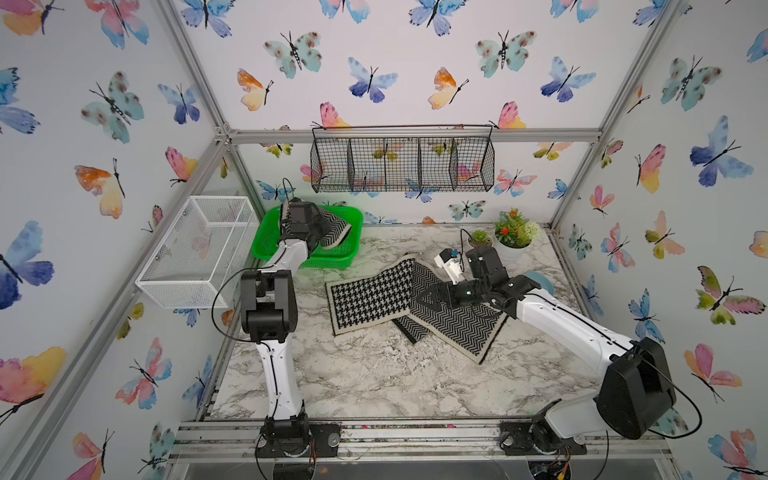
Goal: Roll up the scarf and place it into the basket
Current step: Place the scarf in the basket.
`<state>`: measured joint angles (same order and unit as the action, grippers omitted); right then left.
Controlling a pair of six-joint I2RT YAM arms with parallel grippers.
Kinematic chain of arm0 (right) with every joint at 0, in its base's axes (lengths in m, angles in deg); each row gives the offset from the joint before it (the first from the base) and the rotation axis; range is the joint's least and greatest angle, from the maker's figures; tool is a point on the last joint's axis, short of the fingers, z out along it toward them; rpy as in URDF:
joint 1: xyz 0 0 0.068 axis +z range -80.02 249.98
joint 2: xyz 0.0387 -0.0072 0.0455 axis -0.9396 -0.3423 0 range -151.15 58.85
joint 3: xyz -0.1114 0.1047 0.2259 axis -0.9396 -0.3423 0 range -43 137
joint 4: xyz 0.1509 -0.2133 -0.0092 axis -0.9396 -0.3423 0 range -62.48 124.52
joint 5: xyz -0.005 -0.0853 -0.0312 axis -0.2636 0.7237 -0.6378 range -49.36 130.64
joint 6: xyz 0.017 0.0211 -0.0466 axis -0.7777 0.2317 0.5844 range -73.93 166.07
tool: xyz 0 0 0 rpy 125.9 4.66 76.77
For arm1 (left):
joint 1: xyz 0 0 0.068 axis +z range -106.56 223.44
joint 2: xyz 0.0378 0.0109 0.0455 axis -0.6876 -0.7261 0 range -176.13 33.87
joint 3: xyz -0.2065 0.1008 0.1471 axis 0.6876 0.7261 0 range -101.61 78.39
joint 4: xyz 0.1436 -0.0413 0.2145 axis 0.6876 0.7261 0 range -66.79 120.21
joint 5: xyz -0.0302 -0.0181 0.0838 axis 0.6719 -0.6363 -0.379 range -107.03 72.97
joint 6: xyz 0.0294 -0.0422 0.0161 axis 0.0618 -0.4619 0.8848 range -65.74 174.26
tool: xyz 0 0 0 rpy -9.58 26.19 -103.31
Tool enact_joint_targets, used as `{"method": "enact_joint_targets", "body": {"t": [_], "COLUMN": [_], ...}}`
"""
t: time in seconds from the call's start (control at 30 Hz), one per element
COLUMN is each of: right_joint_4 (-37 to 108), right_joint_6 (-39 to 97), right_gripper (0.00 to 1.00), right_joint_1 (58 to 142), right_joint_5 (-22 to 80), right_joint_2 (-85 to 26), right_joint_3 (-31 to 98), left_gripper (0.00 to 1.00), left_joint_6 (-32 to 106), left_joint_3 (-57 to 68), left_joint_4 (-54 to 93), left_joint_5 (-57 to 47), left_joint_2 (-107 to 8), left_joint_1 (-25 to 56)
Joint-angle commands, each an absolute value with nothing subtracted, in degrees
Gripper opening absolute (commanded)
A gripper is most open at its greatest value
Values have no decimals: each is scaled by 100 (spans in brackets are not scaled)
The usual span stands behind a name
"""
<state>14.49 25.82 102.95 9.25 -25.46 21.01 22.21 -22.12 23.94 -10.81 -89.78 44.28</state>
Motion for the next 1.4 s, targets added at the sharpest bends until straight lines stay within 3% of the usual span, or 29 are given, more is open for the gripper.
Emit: {"method": "enact_joint_targets", "body": {"t": [0.0, 0.3, 0.7, 0.8, 1.0, 1.03, 1.1, 1.13, 1.37], "right_joint_4": [1387, 1477, 1603, 1624, 1597, 1604, 1649, 1642, 1580], "right_joint_6": [2665, 2577, 2530, 2523, 2596, 2578, 2561, 2551, 2552], "right_gripper": [98, 98, 98, 98, 98, 98, 98, 98, 98], "right_joint_1": [10279, 10277, 10279, 10278, 10283, 10279, 10278, 10282, 10277], "right_joint_5": [936, 673, 497, 477, 1268, 1421, 1525, 1569, 2074], "right_joint_2": [-2796, -3241, -3559, -3639, -3684, -3705, -3768, -3827, -4092], "right_joint_3": [2203, 2458, 2608, 2618, 2591, 2569, 2547, 2551, 2569], "left_gripper": [0, 0, 2, 17, 59, 70, 75, 96, 99], "left_joint_6": [2409, 1946, 1749, 1691, 1788, 1780, 1689, 1637, 1541], "left_joint_3": [-2615, -1691, -1953, -2294, -2400, -2291, -2073, -1963, -1363], "left_joint_4": [2241, 1997, 3153, 3645, 3973, 3916, 3823, 3798, 3945], "left_joint_5": [-1106, -1054, -959, -930, -967, -1006, -1001, -994, -1388], "left_joint_2": [-9123, -9316, -9460, -9525, -9275, -9157, -8936, -8825, -7950], "left_joint_1": [4537, 4987, 5126, 5126, 5043, 5026, 5013, 4999, 4695]}}
